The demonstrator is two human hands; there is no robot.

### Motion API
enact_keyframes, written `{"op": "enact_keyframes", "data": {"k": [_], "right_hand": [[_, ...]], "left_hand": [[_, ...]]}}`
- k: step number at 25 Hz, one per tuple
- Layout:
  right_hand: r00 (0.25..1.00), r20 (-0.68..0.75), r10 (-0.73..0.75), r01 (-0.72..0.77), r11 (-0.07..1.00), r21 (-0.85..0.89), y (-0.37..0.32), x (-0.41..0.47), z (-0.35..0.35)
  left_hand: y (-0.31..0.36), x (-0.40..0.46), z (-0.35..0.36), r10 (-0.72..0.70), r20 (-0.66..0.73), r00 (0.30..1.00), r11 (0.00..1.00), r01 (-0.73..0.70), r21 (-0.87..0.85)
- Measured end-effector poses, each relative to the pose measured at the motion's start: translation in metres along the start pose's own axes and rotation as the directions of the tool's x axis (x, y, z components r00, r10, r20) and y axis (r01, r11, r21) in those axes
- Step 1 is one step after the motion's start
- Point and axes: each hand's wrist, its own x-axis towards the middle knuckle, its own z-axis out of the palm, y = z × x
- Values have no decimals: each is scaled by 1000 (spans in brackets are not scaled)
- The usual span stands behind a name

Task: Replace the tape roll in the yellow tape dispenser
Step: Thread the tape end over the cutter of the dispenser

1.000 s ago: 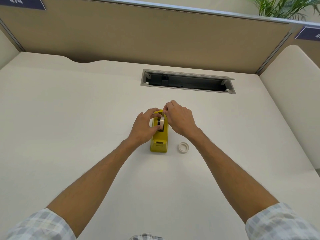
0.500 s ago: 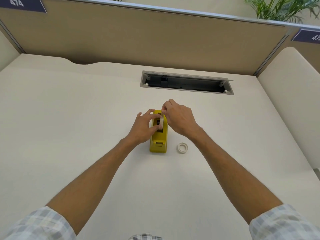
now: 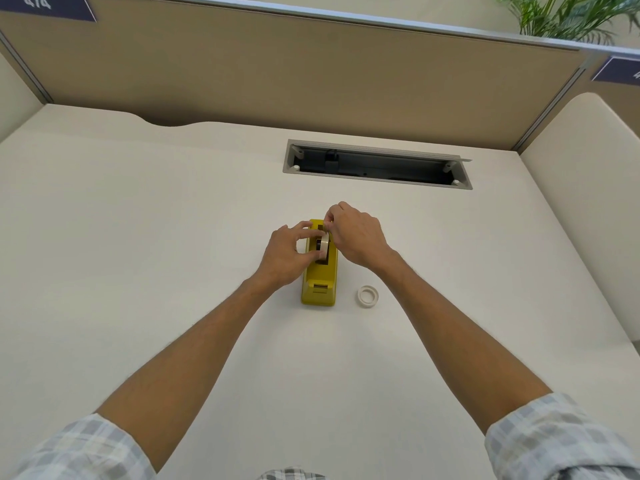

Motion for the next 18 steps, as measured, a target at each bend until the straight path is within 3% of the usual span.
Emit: {"op": "enact_keyframes", "data": {"k": [4,18], "right_hand": [[1000,6,1,-1,1000,-11,0,0,1],[1000,29,7,-6,998,-56,-1,1,3]], "left_hand": [[2,-1,1,-15,-21,1000,995,13,-100],[-6,-1,3,61,-46,997,997,-64,-50]]}}
